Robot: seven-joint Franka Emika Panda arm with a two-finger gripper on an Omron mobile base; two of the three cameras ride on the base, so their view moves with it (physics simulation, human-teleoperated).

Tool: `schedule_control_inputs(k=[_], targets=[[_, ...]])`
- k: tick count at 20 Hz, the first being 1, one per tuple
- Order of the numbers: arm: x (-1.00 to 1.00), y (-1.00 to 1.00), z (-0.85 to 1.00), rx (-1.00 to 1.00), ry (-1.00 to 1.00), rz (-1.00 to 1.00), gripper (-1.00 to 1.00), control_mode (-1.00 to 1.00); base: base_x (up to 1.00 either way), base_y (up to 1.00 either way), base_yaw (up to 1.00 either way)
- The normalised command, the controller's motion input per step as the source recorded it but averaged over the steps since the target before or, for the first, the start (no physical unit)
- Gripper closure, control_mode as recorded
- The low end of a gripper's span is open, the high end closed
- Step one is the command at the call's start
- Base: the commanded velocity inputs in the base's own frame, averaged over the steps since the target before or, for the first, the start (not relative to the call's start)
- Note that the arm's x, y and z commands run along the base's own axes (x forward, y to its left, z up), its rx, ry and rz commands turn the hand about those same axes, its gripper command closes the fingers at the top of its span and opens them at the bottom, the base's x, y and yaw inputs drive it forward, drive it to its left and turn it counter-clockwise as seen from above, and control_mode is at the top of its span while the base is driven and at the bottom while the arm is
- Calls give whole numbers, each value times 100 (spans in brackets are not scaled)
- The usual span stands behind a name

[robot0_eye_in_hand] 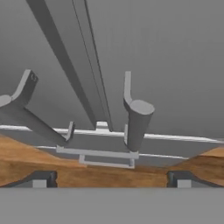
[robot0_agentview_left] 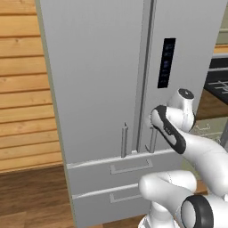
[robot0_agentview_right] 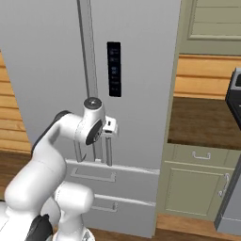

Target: Take the strawberry from the fridge and place it on top of the pancake, located on the dining counter.

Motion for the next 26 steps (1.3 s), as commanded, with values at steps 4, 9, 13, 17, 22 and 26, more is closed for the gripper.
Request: schedule_control_inputs(k=[4,9,13,17,22,26], targets=[[51,-11,-3,-5,1,0,-100,-100,0,0,0],[59,-8,0,-2,3,0,-100,-100,0,0,0],[43,-8,-18,0,1,0,-100,-100,0,0,0],[16,-13,-34,-2,0,0,-100,-100,0,0,0],[28,-1,-41,-2,0,0,-100,-100,0,0,0],[11,0,-27,0,1,0,-100,-100,0,0,0]])
